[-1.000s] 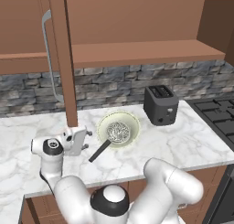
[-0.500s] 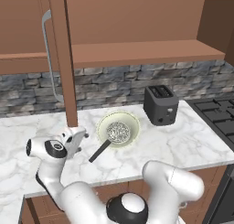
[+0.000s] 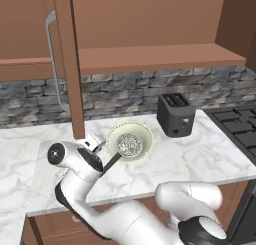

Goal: Open the cabinet and setup a tea strainer by placing it in the bowl upright.

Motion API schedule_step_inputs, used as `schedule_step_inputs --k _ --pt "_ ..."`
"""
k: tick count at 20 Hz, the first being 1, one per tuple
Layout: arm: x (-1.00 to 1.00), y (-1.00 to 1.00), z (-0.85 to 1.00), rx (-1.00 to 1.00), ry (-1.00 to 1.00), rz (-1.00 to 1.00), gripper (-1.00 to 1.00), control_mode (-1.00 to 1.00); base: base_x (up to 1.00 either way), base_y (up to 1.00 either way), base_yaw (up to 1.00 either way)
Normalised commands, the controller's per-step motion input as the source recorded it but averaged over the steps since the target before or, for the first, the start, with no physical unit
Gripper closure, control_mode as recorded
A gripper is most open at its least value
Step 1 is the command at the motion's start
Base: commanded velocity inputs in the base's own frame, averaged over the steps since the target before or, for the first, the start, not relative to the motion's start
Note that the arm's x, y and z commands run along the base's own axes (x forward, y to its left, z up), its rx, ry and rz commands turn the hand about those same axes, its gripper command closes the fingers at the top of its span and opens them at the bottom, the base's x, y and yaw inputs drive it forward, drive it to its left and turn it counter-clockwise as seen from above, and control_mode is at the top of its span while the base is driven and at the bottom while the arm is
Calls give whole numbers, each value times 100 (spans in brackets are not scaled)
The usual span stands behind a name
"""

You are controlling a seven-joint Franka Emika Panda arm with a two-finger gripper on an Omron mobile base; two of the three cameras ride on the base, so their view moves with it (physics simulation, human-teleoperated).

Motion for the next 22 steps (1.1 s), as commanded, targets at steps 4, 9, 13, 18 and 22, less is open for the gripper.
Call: schedule_step_inputs --k 4,9,13,18,22 --pt "-47 -50 93 41 0 25 -100 -100 0 0 0" --pt "-10 -70 49 24 7 9 -100 -100 0 0 0" --pt "0 -77 10 17 21 -5 -100 -100 0 0 0" --pt "0 -67 0 6 33 -37 -100 -100 0 0 0" --pt "-3 -68 16 11 18 -32 -100 -100 0 0 0"
